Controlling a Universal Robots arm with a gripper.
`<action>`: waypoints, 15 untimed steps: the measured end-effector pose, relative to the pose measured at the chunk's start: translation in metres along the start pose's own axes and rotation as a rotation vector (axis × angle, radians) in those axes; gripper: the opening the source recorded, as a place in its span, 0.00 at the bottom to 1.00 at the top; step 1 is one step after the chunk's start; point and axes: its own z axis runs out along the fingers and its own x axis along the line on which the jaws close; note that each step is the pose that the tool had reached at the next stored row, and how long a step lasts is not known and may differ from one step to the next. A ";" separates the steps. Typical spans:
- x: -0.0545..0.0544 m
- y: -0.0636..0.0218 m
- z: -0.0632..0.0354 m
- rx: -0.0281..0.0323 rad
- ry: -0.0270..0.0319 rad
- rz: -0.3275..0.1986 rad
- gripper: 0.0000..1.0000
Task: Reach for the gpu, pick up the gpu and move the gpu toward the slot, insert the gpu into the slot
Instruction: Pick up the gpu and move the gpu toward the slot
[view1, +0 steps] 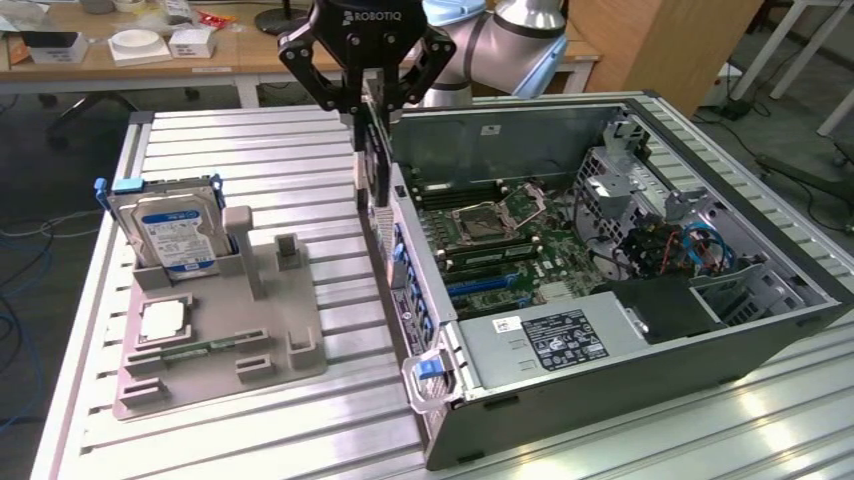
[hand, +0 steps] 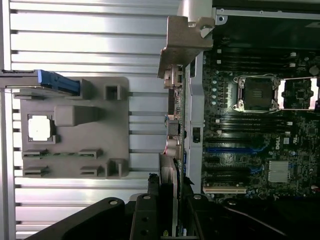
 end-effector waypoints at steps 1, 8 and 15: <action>-0.001 0.0000 0.0000 0.0000 0.0000 0.000 0.27; -0.007 0.0000 0.0002 0.0000 0.0000 0.000 0.27; -0.011 0.0000 0.0004 0.0000 -0.0001 0.000 0.27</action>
